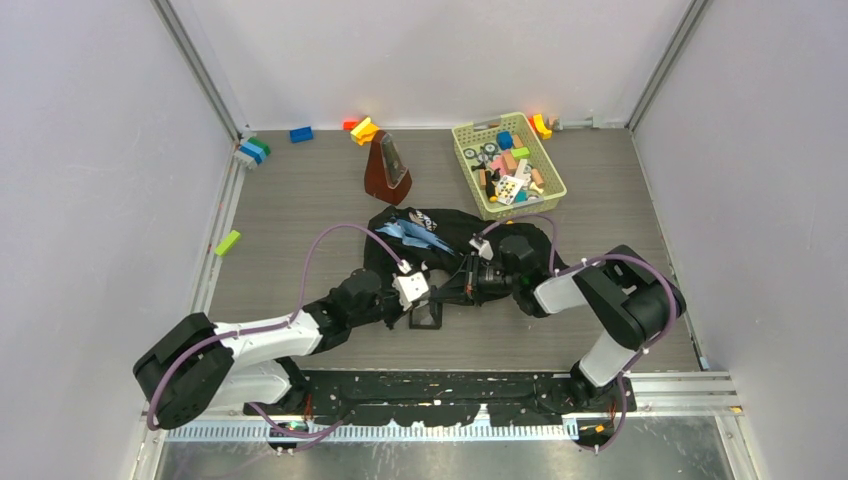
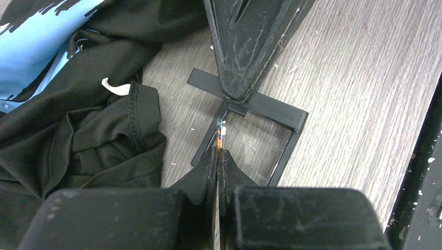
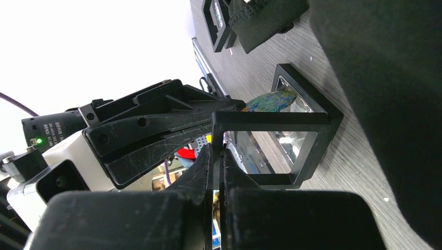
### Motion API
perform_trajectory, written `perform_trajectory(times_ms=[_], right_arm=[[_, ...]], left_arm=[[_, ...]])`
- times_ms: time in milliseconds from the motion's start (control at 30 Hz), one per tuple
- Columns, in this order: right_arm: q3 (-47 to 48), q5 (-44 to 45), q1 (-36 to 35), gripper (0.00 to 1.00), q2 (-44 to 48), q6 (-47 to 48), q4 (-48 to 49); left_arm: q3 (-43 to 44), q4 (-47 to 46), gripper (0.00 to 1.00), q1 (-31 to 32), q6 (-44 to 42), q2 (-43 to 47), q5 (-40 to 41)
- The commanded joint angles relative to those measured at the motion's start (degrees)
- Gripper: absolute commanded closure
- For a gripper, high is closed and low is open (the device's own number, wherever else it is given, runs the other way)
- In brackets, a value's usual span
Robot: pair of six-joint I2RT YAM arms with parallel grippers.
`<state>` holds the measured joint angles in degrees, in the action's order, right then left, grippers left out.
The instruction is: Remove the brooch from the garment
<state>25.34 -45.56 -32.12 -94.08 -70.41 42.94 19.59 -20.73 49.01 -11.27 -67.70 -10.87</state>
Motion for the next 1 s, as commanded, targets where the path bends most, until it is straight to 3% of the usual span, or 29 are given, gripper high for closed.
perform_trajectory(times_ms=[0, 200, 433, 500, 667, 800, 967], right_arm=[[-1.8, -1.7, 0.6, 0.99, -3.4, -4.0, 10.3], [-1.7, -2.4, 0.6, 0.99, -5.5, -5.7, 13.5], [0.0, -2.0, 0.6, 0.99, -3.0, -1.5, 5.8], [0.8, -1.5, 0.6, 0.99, -1.5, 0.3, 2.2], [3.1, 0.1, 0.6, 0.99, 1.6, 6.3, -8.9], [6.4, 3.7, 0.6, 0.99, 5.5, 13.9, -23.8], [12.1, 11.2, 0.6, 0.99, 10.9, 23.7, -45.1]], left_arm=[[1.4, 0.7, 1.00, 0.2, -1.7, -0.3, 0.2], [1.9, -0.2, 0.98, 2.3, -3.7, -1.1, -0.7], [4.1, 6.4, 0.68, 2.8, -4.7, -1.0, -5.1], [4.5, 7.4, 0.66, 2.8, -4.2, -1.0, -5.1], [5.6, 8.4, 0.60, 2.8, -1.3, -1.0, -3.4], [6.2, 7.8, 0.60, 2.0, 6.6, -0.3, 1.1], [7.1, 8.5, 0.59, -2.6, 13.5, 0.0, -2.1]])
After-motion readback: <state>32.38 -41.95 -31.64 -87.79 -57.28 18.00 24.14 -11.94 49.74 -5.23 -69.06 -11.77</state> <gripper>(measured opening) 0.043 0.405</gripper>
